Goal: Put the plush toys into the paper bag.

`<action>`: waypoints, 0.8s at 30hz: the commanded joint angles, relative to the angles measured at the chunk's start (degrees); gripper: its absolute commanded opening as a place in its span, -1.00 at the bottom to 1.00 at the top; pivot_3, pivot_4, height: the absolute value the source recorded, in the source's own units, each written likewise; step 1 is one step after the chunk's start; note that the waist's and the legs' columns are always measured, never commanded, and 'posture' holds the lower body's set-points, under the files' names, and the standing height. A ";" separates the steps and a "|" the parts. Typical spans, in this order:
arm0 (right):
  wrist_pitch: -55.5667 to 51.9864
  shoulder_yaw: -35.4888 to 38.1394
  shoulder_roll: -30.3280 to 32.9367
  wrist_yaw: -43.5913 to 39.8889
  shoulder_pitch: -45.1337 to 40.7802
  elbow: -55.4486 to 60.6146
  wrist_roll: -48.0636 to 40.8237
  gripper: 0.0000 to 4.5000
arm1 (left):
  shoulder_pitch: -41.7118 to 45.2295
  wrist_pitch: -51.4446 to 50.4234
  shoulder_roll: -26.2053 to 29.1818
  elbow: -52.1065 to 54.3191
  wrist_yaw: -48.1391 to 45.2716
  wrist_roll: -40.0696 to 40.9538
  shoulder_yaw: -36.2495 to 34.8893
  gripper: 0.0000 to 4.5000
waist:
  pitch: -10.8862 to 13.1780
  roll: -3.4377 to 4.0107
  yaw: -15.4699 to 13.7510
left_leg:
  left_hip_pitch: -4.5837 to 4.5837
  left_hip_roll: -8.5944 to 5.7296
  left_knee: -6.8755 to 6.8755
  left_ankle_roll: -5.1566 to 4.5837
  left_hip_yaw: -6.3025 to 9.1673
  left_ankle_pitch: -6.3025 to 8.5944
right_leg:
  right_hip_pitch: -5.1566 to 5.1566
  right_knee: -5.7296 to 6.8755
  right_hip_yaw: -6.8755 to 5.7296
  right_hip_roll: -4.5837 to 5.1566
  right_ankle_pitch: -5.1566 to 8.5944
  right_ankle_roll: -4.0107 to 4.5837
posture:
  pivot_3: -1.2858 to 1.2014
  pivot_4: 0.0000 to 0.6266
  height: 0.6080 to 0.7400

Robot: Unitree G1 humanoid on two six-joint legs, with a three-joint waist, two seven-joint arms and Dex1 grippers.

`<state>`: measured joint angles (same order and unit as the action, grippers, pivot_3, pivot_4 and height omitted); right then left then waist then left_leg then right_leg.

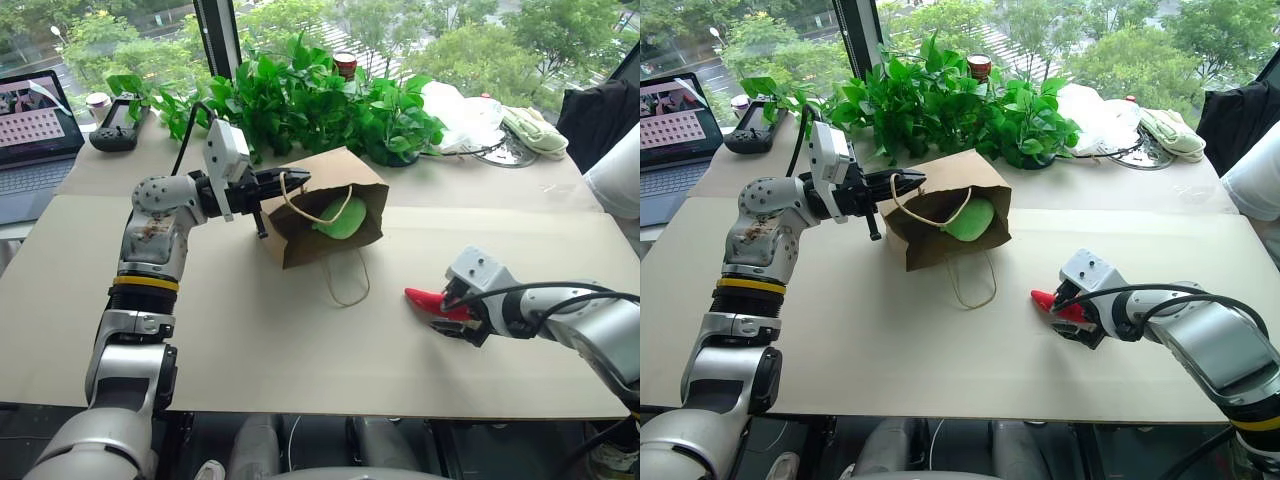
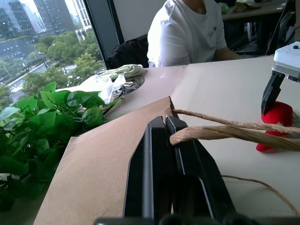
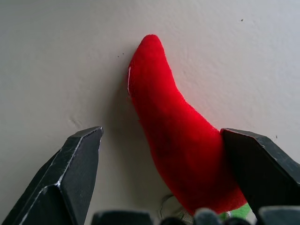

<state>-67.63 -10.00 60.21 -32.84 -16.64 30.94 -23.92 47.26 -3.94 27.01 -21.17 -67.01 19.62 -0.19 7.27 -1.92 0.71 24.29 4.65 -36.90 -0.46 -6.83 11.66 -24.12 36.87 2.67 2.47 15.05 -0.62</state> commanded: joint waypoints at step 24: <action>-1.34 6.85 -10.03 -3.09 -6.54 6.68 -5.45 -0.55 | 1.25 0.55 0.47 1.41 0.05 0.38 -0.63 -1.00 | 0.00 0.00 0.10 | -0.01 -0.04 -0.03 0.01 0.21 -0.02 | 0.04 0.10 -0.01 -0.07 0.01 -0.01 | 0.03 -0.52 1.00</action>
<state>-67.16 -5.26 51.73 -36.05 -20.49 34.33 -26.85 47.26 -3.94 27.16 -21.16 -66.99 19.62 -0.17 7.27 -1.92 0.82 24.29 4.61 -36.93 -0.44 -6.62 11.65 -24.07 36.96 2.66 2.40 15.05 -0.63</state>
